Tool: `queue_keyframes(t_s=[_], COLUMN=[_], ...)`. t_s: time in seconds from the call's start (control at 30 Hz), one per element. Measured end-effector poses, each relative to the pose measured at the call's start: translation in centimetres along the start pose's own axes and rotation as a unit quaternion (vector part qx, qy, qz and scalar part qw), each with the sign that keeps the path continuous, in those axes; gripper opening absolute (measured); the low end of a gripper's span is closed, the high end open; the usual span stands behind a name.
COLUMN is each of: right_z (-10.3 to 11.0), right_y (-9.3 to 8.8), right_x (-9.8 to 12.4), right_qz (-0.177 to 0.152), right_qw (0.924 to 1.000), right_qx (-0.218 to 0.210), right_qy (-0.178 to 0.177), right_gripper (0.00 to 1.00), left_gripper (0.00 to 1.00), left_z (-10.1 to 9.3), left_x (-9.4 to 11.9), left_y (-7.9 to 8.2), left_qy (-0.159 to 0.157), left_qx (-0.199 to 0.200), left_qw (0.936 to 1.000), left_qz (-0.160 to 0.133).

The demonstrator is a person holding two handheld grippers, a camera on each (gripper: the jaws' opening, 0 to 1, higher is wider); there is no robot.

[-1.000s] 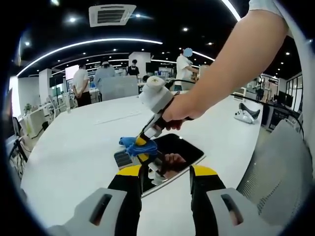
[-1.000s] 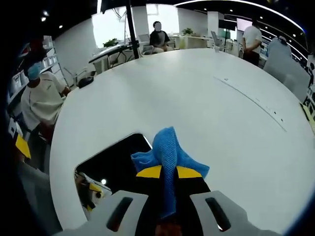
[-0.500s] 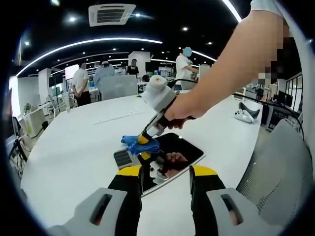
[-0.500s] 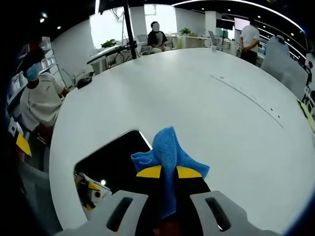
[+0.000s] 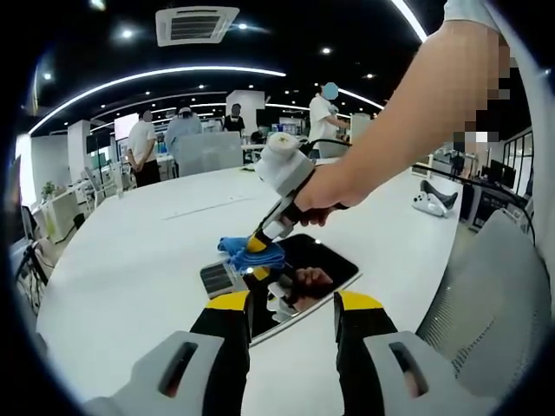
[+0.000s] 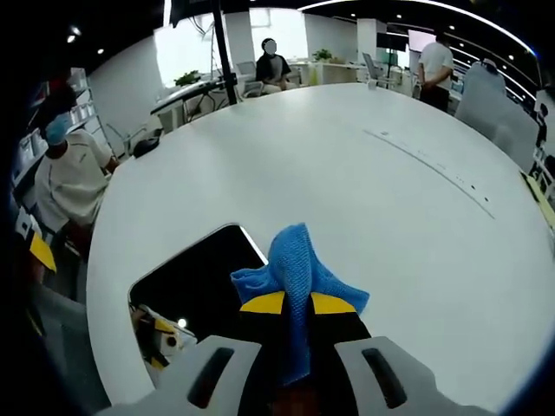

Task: Wipe the mirror surface with the cleaning cloth until all visible marks leave the cleaned area.

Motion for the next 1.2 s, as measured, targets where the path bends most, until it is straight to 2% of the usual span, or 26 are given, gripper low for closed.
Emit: queue_keyframes(t_s=[1.2], right_z=[-1.1], right_y=[-1.3], right_x=[0.7], right_qz=[0.003], right_qw=[0.9999], right_qx=[-0.012], right_qy=[-0.008], right_gripper=[0.04], left_gripper=[0.36], left_z=[0.0], left_x=[0.0], left_y=[0.0], left_qy=[0.001], left_qx=[0.001], left_qw=[1.0000], left_qz=[0.001])
Point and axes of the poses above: the point that each gripper's makers call its tool centre point, and the gripper's own axes: x roughly backward along the fingers, z roughly to its left, y roughly out of its top, the point moved 7 cm from there along x, roughly backward along the fingers, and after that the axes turned 12 degrees about z, right-handed, at the moved point
